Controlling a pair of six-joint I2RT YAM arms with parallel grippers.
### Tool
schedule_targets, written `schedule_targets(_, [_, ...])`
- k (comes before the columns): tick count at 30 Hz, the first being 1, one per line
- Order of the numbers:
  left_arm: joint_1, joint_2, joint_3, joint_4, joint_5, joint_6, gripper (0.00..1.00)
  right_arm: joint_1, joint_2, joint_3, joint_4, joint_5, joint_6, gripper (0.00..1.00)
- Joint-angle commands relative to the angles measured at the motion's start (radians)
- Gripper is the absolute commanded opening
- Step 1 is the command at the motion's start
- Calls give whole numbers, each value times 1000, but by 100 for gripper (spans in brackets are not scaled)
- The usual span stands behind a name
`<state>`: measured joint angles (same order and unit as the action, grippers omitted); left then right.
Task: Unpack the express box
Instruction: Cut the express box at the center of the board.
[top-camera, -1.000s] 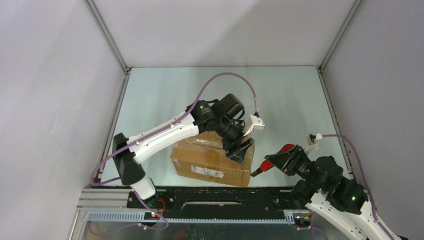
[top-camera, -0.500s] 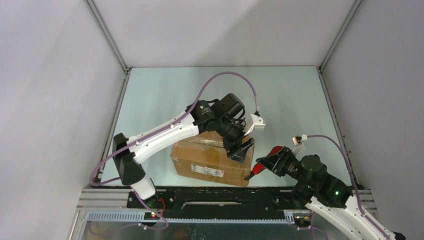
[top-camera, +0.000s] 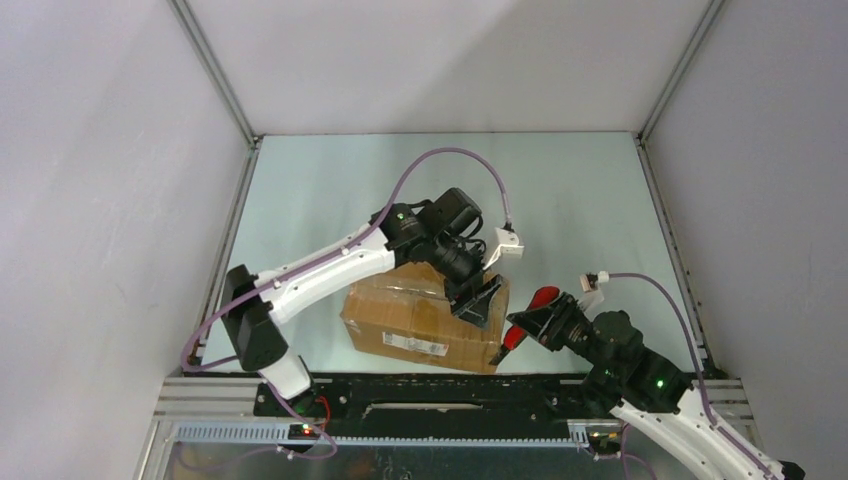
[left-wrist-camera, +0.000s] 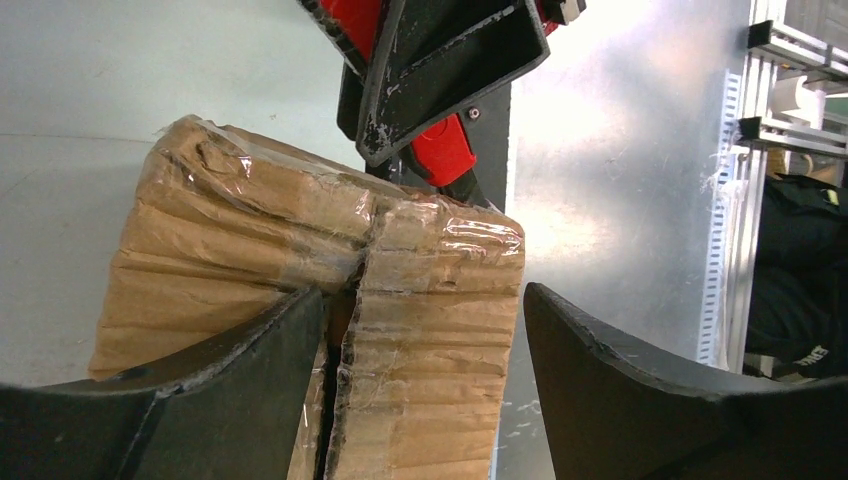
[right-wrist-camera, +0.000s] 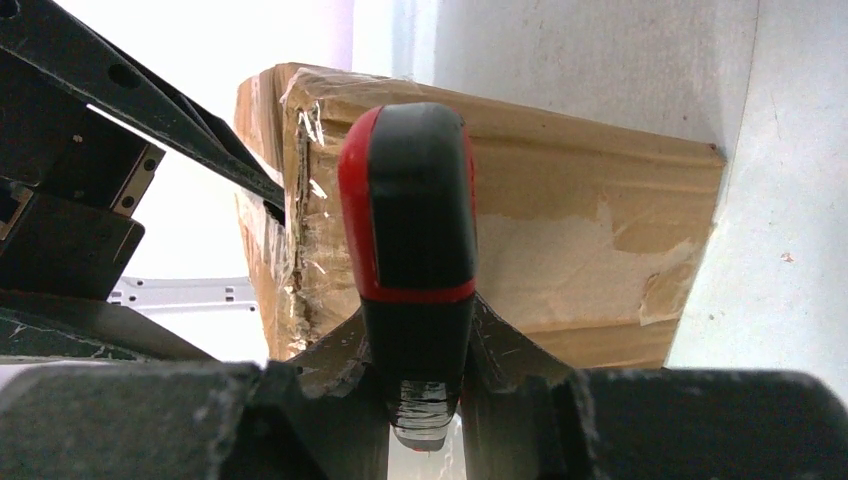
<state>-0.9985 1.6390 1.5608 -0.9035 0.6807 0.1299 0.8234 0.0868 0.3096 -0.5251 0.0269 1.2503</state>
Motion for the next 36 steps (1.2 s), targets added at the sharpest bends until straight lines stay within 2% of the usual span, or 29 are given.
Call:
schedule_targets(1, [-3,56,-59,-25,52,-21,79,-1,26,-18,84,33,1,0])
schedule_targets(5, [-7,53,-82,-17,51,-51,74,4,76,-31,149,30,11,0])
schedule_targets(10, [-9,48,-103,-30,44,-102,61,25,82,-53,202,48,31,0])
schedule_targets(13, [-9,41,-131,-12,109,-122,60,37,94,-63,216,52,36,0])
schedule_targets(15, [-10,38,-135,-6,133,-150,62,54,102,-67,223,65,43,0])
schedule_targets(18, [-9,29,-137,36,201,-191,76,86,117,-63,237,92,38,0])
schedule_targets(19, [-9,29,-137,49,231,-200,77,92,124,-61,241,96,38,0])
schedule_targets(22, [-5,21,-134,83,271,-236,61,109,143,-61,257,105,39,0])
schedule_targets(25, [-1,6,-128,102,280,-261,35,120,141,-61,252,124,41,0])
schedule_targets(28, [1,-6,-118,109,285,-274,17,121,131,-56,239,136,39,0])
schedule_targets(32, [3,-23,-75,81,244,-258,2,120,126,-43,218,145,34,0])
schedule_targets(36, [-6,-75,-82,74,141,-183,0,120,130,-30,206,144,29,0])
